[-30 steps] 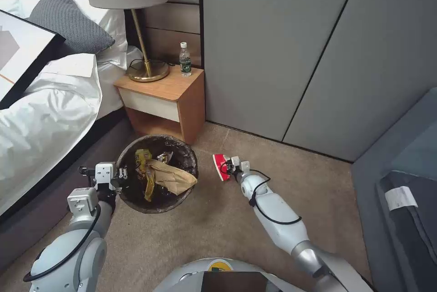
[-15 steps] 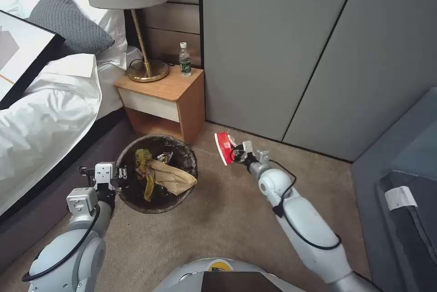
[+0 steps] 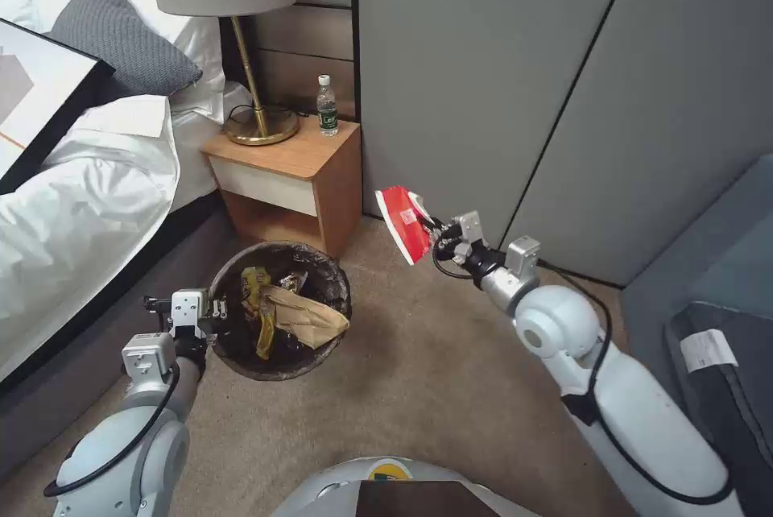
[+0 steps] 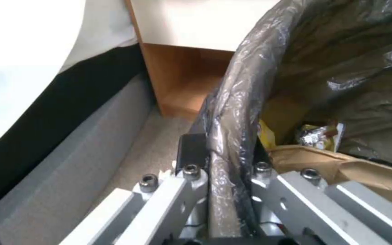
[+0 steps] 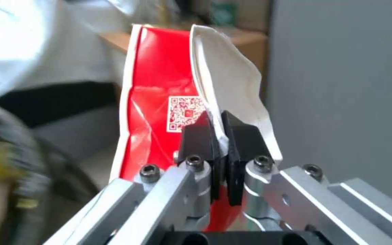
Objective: Pick up the trash bin, then pick up the garbage from the floor and place it into the trash bin.
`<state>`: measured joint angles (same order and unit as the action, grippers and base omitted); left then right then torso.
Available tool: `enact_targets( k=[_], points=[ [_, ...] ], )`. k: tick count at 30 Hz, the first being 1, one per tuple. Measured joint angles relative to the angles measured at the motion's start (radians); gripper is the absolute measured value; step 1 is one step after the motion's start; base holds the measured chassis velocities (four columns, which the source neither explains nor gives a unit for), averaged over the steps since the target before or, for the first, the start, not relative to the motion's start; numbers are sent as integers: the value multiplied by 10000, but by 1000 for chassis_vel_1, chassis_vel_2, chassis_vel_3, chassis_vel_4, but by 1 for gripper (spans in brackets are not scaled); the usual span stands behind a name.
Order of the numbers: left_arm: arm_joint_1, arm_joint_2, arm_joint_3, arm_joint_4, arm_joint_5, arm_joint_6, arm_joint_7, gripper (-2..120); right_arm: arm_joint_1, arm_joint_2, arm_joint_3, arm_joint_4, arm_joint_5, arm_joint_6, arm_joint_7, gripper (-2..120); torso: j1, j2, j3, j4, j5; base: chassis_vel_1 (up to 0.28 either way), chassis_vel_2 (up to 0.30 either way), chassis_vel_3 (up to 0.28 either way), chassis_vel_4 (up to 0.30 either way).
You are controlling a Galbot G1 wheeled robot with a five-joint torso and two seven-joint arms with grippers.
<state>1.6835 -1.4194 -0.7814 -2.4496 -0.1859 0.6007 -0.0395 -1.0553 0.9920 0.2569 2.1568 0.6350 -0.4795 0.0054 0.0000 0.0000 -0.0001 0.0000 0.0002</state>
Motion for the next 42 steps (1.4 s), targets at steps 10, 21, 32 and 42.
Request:
enact_targets(
  k=[10, 21, 32, 42],
  points=[
    [-7, 12, 52, 23, 56, 49, -5, 4, 1600, -330, -1193, 1204, 1715, -907, -243, 3, 0, 0, 0, 1, -2, 0, 0, 0, 0],
    [-61, -15, 88, 54, 94, 70, -20, 4, 2965, -187, -2980, 1030, 1776, -1300, -742, 3, 0, 0, 0, 0, -3, 0, 0, 0, 0],
    [-105, -22, 99, 66, 93, 79, -32, 4, 3760, 248, -4866, 301, 1100, -1500, -649, 3, 0, -1, 1, 0, -4, 0, 0, 0, 0],
    [-175, -5, 93, 63, 61, 83, -37, 4, 3756, 554, -5763, -378, 280, -1593, -326, 3, 0, -1, 1, 0, -3, 0, 0, 0, 0]
  ],
)
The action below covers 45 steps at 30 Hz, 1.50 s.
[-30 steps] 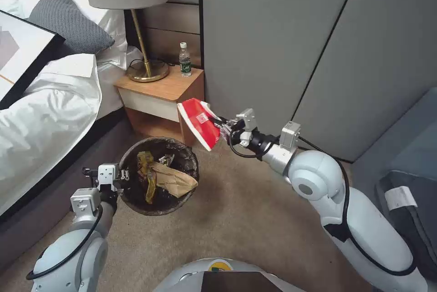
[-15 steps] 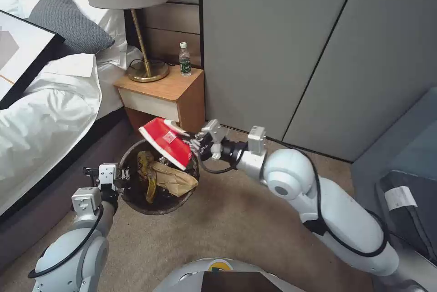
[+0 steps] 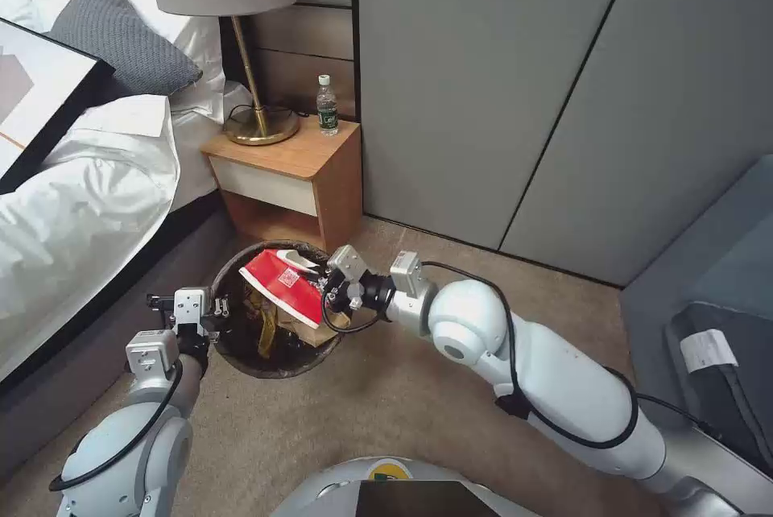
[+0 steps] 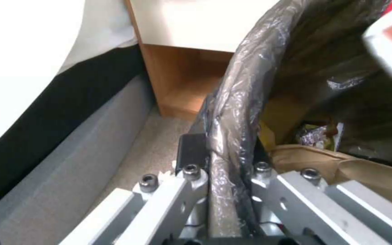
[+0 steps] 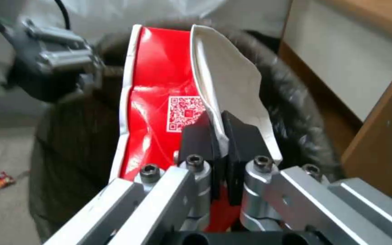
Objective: Pick up the trash bin, then pick up the garbage from the floor and place it into the trash bin.
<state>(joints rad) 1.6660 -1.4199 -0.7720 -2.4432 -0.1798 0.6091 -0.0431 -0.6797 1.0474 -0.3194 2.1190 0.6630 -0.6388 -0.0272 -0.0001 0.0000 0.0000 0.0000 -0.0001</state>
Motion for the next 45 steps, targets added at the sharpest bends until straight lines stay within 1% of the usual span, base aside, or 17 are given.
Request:
enact_targets(
  k=[11, 14, 16, 18, 19, 22, 23, 26, 27, 29, 31, 32, 36, 37, 38, 41, 45],
  points=[
    [-19, 8, -2, 1, -30, 3, 0, 4, -36, 465, -398, -615, -580, -2, 82, 3, 0, 0, 0, 0, 0, 0, 0, 0, 0],
    [-19, 16, -7, 1, -39, 3, 1, 4, -36, 549, -419, -715, -681, -13, 114, 7, 0, 0, 0, 0, 0, 0, 0, 0, 0],
    [-19, 25, -11, 1, -50, 3, 4, 4, -35, 655, -453, -796, -697, -22, 258, 18, 0, 0, 0, 0, 0, 0, 0, 0, 0],
    [-16, 27, -12, 1, -56, 3, 5, 4, -27, 719, -487, -832, -697, -23, 345, 24, 0, 0, 0, 1, 0, 0, 0, 0, 0],
    [-16, 27, -12, 1, -56, 3, 5, 4, -27, 719, -487, -832, -697, -23, 345, 24, 0, 0, 0, 1, 0, 0, 0, 0, 0],
    [-16, 31, -15, 1, -66, 3, 8, 4, 14, 822, -526, -897, -693, -27, 421, 41, 0, 0, 0, 1, 1, 0, 0, 0, 0],
    [-16, 31, -15, 1, -66, 3, 8, 4, 14, 822, -526, -897, -693, -27, 421, 41, 0, 0, 0, 1, 1, 0, 0, 0, 0],
    [-21, 31, -14, 1, -71, 3, 11, 4, 35, 844, -502, -916, -677, -27, 493, 55, 0, 0, 0, 1, 1, 0, 0, 0, 0],
    [-21, 31, -14, 1, -71, 3, 11, 4, 35, 844, -502, -916, -677, -27, 493, 55, 0, 0, 0, 1, 1, 0, 0, 0, 0],
    [-22, 27, -9, 1, -71, 3, 11, 4, 36, 832, -480, -893, -619, -27, 542, 62, 0, 0, 0, 0, 1, 0, 0, 0, 0],
    [-22, 16, 6, 2, -71, 6, 13, 4, 35, 824, -431, -837, -570, -27, 580, 73, 0, 0, 0, 0, 1, 0, 0, 0, 0],
    [-22, 16, 6, 2, -71, 6, 13, 4, 35, 824, -431, -837, -570, -27, 580, 73, 0, 0, 0, 0, 1, 0, 0, 0, 0],
    [-11, 16, 12, -1, -69, 10, 14, 4, -9, 834, -267, -662, -497, -19, 644, 90, 0, 0, 0, 0, 1, 0, 0, 0, 0],
    [-11, 16, 12, -1, -69, 10, 14, 4, -9, 834, -267, -662, -497, -19, 644, 90, 0, 0, 0, 0, 1, 0, 0, 0, 0],
    [-4, 16, 11, -10, -69, 11, 15, 4, -29, 838, -184, -540, -428, -17, 693, 96, 0, 0, 0, 1, 1, 0, 0, 0, 0],
    [7, 11, 6, -31, -69, 13, 15, 4, -79, 815, 12, -261, -268, -6, 773, 99, 0, 0, 0, 1, 1, 0, 0, 0, 0],
    [17, -6, -6, -37, -68, 16, 15, 4, -323, 453, 616, 578, 353, 7, 811, 100, 0, 0, 0, 0, 3, 0, 0, 0, 0]
  ],
)
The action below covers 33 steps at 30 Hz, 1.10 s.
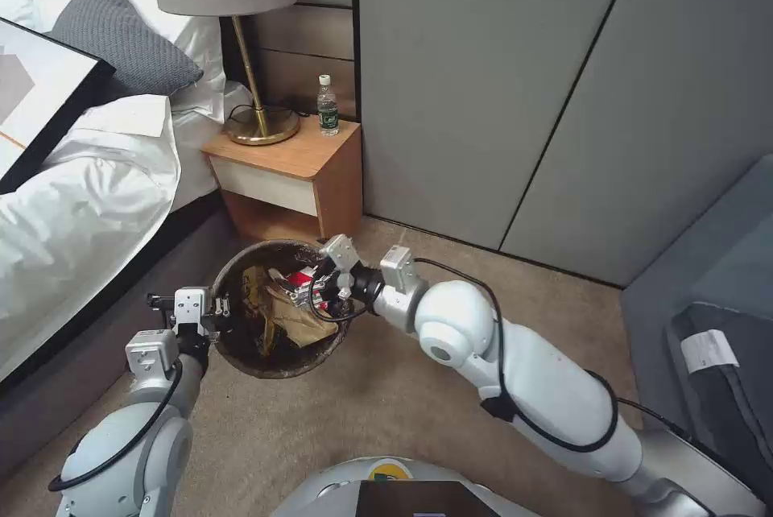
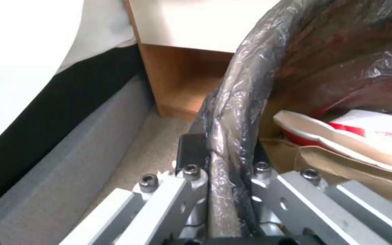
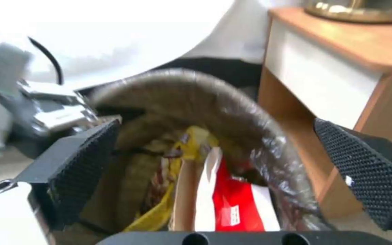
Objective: Pick up the trash bin, then pick up the garbage from the floor and place it into the trash bin.
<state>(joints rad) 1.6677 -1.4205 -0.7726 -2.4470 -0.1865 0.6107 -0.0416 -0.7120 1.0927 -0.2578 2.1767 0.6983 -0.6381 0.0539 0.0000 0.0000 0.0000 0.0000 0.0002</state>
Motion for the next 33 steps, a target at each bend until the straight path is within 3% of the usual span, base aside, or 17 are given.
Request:
enact_targets(
  k=[6, 11, 19, 23, 25, 33],
  points=[
    [-1, -15, -6, -1, 2, 0, 0, 4, -385, -489, 798, 696, 450, 191, -26, 100, 0, 0, 0, -1, 0, 0, 0, 0, 0],
    [5, -17, -56, -9, -4, 0, 1, 4, -1114, -907, 1686, 1113, 572, 943, 144, 100, 0, 0, 0, 1, -1, 0, 0, 0, 0],
    [43, 10, -151, -39, -89, 0, -1, 4, -3153, -831, 3484, 1126, -1043, 2408, 285, 100, 0, 0, 0, -2, 0, 0, 0, 0, 0],
    [58, 17, -213, -40, -144, -1, 1, 4, -4657, -301, 4809, 1103, -2061, 3119, 176, 100, 0, 0, -1, 2, -2, 0, 0, 0, 0],
    [60, 21, -220, -40, -150, -1, 2, 4, -4880, -182, 4983, 1098, -2198, 3233, 181, 100, 0, 0, -1, -1, -1, 0, 0, 0, 0],
    [80, 41, -268, -40, -188, -18, 32, 4, -7251, 1554, 6644, 1013, -4421, 4701, 271, 100, 0, 0, -1, -1, -2, 0, 0, 0, 0]
  ],
)
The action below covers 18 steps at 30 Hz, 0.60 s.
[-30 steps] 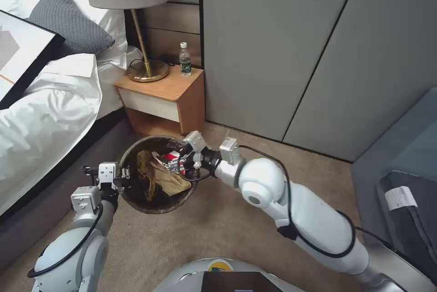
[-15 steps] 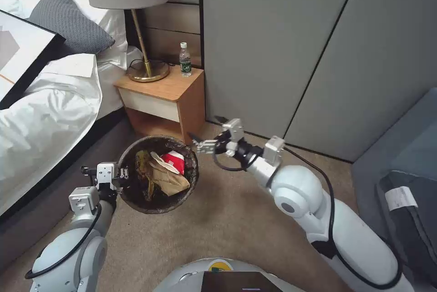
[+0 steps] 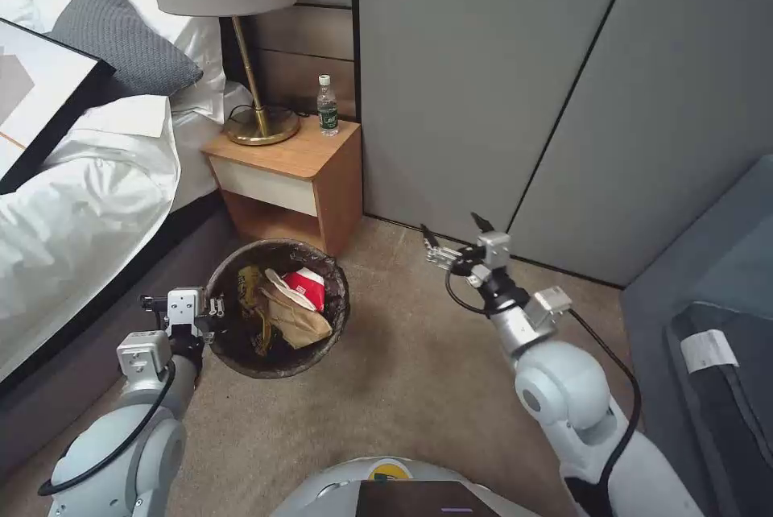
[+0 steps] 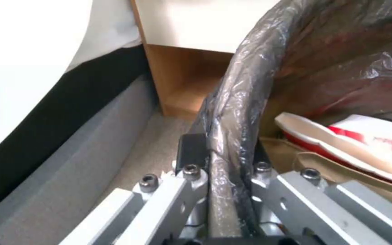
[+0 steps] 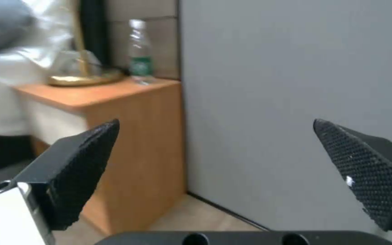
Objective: Pick up the trash bin, then pick up the garbage from the floor and place it into the trash bin.
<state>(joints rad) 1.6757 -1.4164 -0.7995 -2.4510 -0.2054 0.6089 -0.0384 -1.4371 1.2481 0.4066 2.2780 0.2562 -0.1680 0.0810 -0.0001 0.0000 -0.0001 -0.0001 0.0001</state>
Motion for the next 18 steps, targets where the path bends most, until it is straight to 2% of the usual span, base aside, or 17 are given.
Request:
enact_targets(
  k=[9, 14, 18],
  points=[
    [45, 36, -38, 9, 30, -19, 50, 4, -1573, 959, 756, 70, -1063, 947, 6, 100, 0, 0, 0, 0, -1, 0, 0, 0, 0],
    [77, 60, -85, 15, 40, -23, 57, 4, -2186, 1320, 889, 68, -1448, 1403, 25, 100, 0, 0, 0, 2, -1, 0, 0, 0, 0],
    [106, 89, -139, 16, 52, -25, 95, 4, -2530, 1314, 937, 67, -1462, 1753, 143, 100, 0, 0, 0, 2, -1, 0, 0, 0, 0]
  ],
)
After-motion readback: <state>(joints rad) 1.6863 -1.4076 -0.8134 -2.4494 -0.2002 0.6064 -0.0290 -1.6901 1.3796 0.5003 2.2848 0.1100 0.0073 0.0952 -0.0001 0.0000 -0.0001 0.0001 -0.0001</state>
